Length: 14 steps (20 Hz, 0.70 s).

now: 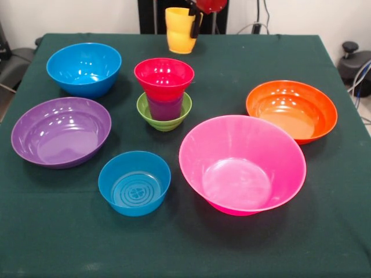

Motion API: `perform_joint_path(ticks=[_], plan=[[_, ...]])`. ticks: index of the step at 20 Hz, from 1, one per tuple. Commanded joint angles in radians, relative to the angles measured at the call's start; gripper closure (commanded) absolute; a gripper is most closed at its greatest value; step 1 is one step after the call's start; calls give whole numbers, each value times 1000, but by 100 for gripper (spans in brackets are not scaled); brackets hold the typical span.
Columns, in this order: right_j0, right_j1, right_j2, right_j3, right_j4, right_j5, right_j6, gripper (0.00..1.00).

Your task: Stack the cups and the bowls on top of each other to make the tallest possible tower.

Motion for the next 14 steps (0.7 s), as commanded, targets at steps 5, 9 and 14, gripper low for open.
perform_joint_path(ticks=[5, 9, 14], plan=[[6, -66, 76, 131, 56, 24, 141, 100], [17, -145, 60, 128, 72, 113, 121, 100], [38, -255, 33, 97, 86, 267, 104, 100]])
